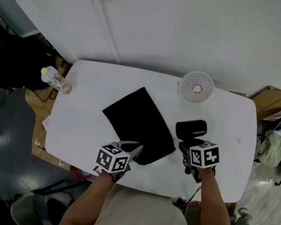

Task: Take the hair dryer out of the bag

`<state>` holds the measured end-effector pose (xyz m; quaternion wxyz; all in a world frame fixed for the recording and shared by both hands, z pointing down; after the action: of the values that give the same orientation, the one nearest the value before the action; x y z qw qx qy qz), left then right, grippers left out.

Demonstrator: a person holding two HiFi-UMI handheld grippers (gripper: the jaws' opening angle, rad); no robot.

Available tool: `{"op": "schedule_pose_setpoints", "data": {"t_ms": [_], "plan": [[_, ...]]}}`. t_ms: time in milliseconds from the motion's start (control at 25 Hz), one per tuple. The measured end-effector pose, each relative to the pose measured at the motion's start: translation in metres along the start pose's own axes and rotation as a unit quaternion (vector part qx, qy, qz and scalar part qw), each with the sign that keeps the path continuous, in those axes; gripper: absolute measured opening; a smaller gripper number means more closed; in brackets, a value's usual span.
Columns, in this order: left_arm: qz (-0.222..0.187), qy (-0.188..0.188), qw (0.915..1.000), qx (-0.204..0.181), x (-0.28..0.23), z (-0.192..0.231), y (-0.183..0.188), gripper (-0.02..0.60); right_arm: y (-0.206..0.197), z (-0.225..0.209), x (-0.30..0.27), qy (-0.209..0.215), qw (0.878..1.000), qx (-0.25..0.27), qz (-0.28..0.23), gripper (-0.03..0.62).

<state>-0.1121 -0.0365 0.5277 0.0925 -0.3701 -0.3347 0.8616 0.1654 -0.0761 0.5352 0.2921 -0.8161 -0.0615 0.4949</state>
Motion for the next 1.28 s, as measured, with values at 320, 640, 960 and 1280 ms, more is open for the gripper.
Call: {"op": "schedule_pose_setpoints", "data": {"t_ms": [320,640,960,1280], "plan": [[0.001,-0.002,1.0,0.005,0.0,-0.003,-0.004,0.026,0.003,-0.028,-0.032,-0.054,0.997,-0.043,0.043,0.201],[-0.003,-0.001,1.0,0.007,0.0,-0.003,-0.004,0.026,-0.003,-0.031,-0.042,-0.062,0.995,-0.052,0.057,0.206],[-0.002,0.0,1.0,0.008,-0.001,-0.001,-0.002,0.026,-0.006,-0.028,-0.036,-0.053,0.997,-0.038,0.041,0.279],[-0.009,-0.003,0.9999,0.004,-0.002,-0.001,0.002,0.026,0.002,-0.02,0.002,-0.053,0.997,-0.039,-0.038,0.29]]}}
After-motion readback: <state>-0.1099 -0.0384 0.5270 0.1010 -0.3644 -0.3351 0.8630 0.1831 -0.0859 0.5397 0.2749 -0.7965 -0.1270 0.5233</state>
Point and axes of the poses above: the fingertips, and each gripper's own axes: x backward along the fingers, z to its left, y out of its top, the point moved 9 cm from there along x, backward along the fingers, and after that the axes turned 4 degrees about -z, right-handed, at the moved point
